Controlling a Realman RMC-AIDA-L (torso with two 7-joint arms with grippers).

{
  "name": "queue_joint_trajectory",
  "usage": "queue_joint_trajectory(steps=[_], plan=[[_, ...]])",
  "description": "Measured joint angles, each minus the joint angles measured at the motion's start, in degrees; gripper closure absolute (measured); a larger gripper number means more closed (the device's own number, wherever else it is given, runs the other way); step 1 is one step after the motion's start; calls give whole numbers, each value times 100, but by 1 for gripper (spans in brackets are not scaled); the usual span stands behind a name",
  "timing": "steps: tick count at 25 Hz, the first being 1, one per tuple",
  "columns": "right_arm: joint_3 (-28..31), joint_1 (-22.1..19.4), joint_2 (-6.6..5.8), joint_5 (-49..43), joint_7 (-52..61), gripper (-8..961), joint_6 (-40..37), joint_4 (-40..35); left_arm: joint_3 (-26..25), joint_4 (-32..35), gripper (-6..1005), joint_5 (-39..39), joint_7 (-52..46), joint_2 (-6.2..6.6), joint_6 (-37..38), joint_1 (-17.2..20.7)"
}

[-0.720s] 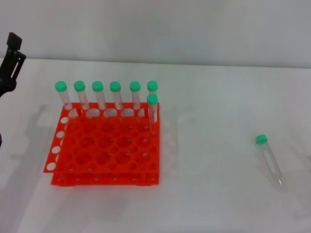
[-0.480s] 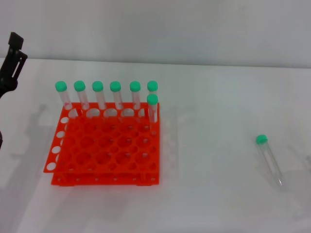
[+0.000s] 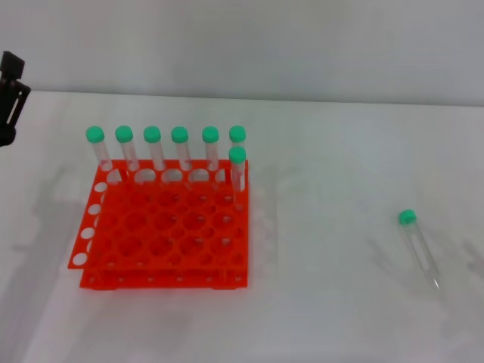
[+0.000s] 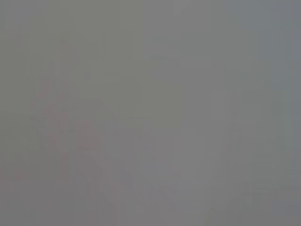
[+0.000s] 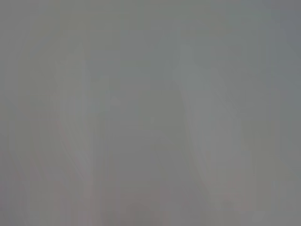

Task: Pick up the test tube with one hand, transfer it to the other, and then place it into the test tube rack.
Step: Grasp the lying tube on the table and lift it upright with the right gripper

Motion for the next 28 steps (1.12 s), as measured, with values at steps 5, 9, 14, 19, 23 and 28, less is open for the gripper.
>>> queue_joint_trajectory(steps=[5, 9, 14, 19, 23, 28], plan=[[-435, -79, -65, -283, 1370, 96, -565, -1163, -5, -23, 106, -33, -59, 5, 43, 95], [-438, -53, -177, -1138, 2913, 97, -805, -2162, 29, -101, 107, 8, -44, 11, -10, 119], [-421, -22, -141, -2757, 5167, 97, -1142, -4217, 39, -143, 107, 50, -37, 10, -25, 142], [-638, -5, -2, -4175, 7084, 97, -1324, -6122, 44, -144, 107, 53, -99, 1, 9, 228], [-1056, 1, 4, -4884, 8330, 97, -1388, -7197, 47, -121, 107, 57, -263, -7, 27, 317], [-1324, 62, 8, -5715, 9559, 97, -1361, -8082, 48, -112, 107, 65, -581, 4, 121, 383]])
